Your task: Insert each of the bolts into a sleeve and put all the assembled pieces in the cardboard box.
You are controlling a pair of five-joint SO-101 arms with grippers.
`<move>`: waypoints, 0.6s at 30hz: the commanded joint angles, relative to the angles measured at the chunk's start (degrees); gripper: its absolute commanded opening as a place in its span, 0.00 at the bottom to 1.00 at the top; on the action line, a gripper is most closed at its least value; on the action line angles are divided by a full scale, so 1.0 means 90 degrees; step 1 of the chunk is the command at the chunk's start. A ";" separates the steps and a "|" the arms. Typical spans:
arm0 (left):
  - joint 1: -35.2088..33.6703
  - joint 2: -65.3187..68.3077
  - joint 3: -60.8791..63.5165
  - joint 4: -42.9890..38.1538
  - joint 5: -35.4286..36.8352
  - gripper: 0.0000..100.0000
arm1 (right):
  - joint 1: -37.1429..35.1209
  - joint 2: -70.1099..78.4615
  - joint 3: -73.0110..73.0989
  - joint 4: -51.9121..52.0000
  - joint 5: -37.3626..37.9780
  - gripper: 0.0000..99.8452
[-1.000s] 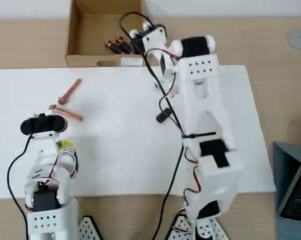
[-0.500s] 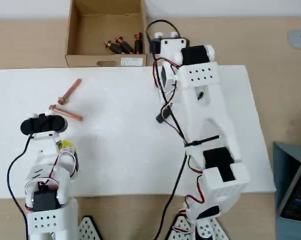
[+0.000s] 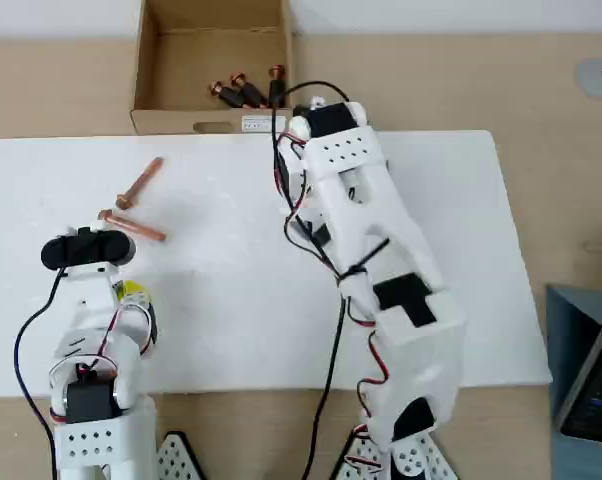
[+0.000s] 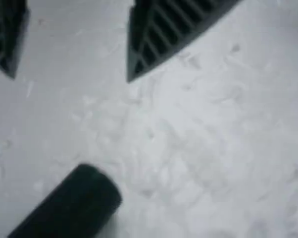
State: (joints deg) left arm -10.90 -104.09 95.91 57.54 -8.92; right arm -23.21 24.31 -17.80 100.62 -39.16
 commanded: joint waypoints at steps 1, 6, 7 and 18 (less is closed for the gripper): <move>-0.0078 -0.0044 -0.0020 -0.0117 0.0000 0.02 | -0.0044 0.0132 -0.0054 -0.0127 -0.0098 0.17; -0.0078 -0.0044 -0.0020 -0.0117 0.0000 0.02 | -0.0044 0.0337 -0.0054 -0.0576 -0.0078 0.17; -0.0078 -0.0044 -0.0020 -0.0117 0.0000 0.02 | -0.0044 0.0366 -0.0054 -0.0674 -0.0068 0.17; -0.0078 -0.0044 -0.0020 -0.0117 0.0000 0.02 | 0.0093 0.0825 -0.0054 -0.1241 -0.0068 0.17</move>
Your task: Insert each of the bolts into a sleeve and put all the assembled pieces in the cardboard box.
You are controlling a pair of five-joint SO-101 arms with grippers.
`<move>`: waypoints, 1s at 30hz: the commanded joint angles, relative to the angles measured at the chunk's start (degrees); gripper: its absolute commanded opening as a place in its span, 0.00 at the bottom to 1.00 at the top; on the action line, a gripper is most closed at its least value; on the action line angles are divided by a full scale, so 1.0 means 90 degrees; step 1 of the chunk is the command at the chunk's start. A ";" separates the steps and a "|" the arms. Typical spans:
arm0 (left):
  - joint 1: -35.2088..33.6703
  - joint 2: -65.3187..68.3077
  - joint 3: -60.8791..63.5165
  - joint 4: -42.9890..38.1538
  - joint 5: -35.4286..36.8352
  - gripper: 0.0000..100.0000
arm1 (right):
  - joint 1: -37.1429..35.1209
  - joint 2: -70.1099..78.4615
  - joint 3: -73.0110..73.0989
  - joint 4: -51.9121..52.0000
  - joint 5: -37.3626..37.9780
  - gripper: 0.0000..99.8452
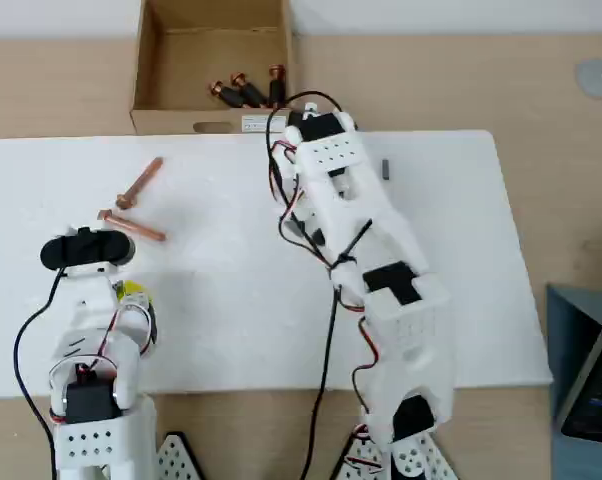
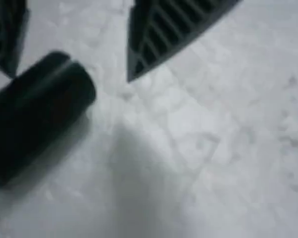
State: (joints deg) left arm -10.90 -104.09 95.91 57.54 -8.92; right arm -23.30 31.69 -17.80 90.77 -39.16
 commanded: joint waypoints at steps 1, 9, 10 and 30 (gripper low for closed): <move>-0.0078 -0.0044 -0.0020 -0.0117 0.0000 0.02 | 0.0142 0.0034 -0.0054 -0.0205 -0.0068 0.17; -0.0078 -0.0044 -0.0020 -0.0117 0.0000 0.02 | 0.0542 0.0230 -0.0054 -0.0332 -0.0020 0.17; -0.0078 -0.0044 -0.0020 -0.0117 0.0000 0.02 | 0.0552 0.0259 -0.0054 -0.0332 -0.0020 0.17; -0.0078 -0.0044 -0.0020 -0.0117 -0.0020 0.02 | 0.0493 0.0601 -0.1236 0.0420 -0.0020 0.01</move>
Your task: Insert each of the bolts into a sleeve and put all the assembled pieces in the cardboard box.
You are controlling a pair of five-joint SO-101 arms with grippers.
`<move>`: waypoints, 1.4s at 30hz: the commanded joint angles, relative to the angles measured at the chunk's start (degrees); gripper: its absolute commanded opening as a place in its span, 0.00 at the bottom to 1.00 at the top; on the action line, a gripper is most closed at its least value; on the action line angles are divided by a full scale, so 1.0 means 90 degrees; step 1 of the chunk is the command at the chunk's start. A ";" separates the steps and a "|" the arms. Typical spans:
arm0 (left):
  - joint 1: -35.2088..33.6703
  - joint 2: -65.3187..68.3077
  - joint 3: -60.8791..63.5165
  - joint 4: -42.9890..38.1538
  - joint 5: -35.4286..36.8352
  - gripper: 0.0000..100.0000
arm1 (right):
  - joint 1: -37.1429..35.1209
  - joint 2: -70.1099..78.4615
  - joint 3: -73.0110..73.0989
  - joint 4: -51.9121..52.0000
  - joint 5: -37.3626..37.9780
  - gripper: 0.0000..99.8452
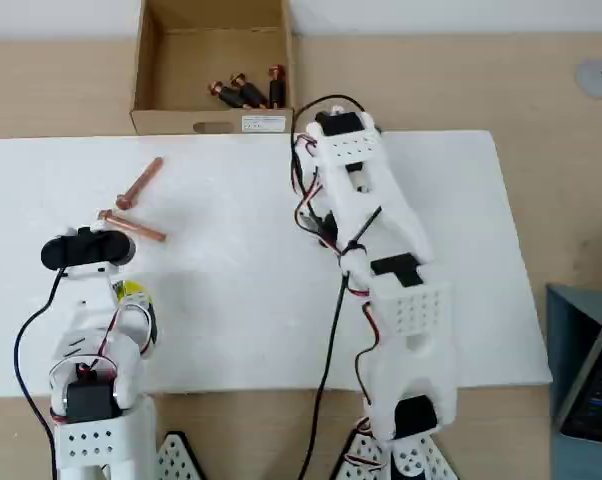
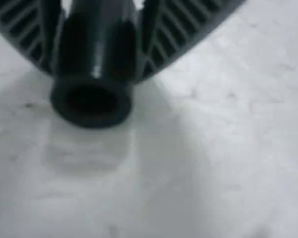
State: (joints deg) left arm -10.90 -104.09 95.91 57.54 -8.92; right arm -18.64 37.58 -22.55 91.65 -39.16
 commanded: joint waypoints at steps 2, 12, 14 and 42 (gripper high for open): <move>-0.0068 -0.0044 -0.0020 -0.0117 -0.0029 0.02 | -0.0063 -0.0054 -0.1333 0.0762 -0.0020 0.01; 0.0127 -0.0034 -0.0020 -0.0088 -0.0039 0.02 | -0.0200 -0.1167 -0.2701 0.1192 0.0381 0.01; 0.0156 -0.0034 -0.0020 -0.0088 -0.0049 0.02 | -0.0239 -0.1597 -0.2623 0.1192 0.0459 0.01; 0.0166 -0.0005 -0.1690 0.0899 0.0576 0.02 | 0.1167 -0.9070 0.4479 0.0850 0.0557 0.01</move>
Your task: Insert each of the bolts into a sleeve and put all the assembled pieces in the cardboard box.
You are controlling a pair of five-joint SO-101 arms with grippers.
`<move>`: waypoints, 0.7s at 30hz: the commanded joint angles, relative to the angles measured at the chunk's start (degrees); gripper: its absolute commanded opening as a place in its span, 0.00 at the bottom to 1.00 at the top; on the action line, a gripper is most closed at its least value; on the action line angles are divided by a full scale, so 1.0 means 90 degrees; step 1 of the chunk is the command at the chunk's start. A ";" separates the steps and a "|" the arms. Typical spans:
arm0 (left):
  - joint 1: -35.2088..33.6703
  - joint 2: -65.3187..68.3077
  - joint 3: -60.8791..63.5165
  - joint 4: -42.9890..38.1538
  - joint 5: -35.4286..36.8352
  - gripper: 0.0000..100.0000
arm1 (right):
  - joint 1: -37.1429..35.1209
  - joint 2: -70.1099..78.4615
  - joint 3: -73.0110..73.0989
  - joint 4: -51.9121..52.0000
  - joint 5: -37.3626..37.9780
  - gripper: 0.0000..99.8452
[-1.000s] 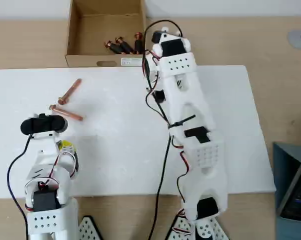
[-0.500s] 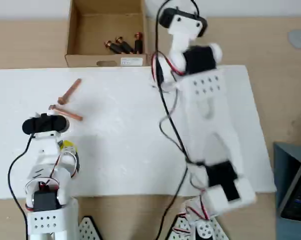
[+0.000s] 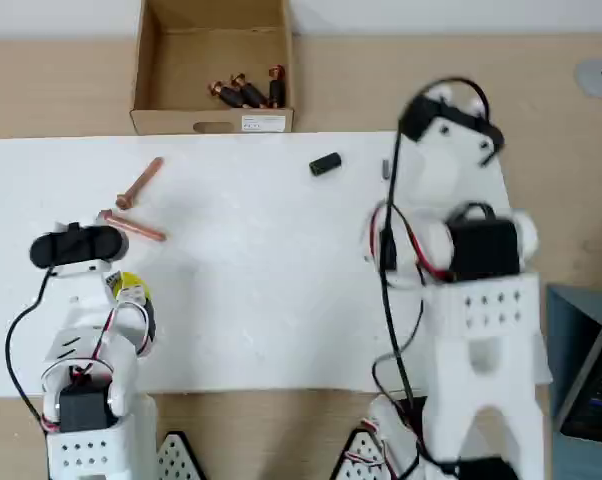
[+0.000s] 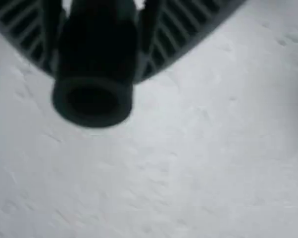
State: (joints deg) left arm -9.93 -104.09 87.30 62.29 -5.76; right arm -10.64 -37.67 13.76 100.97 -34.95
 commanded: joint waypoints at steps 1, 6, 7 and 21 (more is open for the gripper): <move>0.0059 -0.0005 -0.0889 0.0527 0.0293 0.02 | 0.0347 -0.0933 0.0640 -0.0313 0.0088 0.01; 0.0039 0.0122 -0.1436 0.0996 0.0518 0.02 | 0.0396 -0.1988 0.1509 -0.0811 0.0088 0.01; 0.0039 0.0239 -0.1543 0.1016 0.0567 0.02 | 0.0405 -0.2134 0.1665 -0.0879 0.0088 0.01; -0.0137 0.5035 -0.4611 0.0967 0.2422 0.02 | 0.0405 -0.2877 0.2379 -0.0928 0.0049 0.01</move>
State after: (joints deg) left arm -9.93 -68.04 53.98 70.99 12.62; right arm -7.47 -62.81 35.21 93.93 -34.95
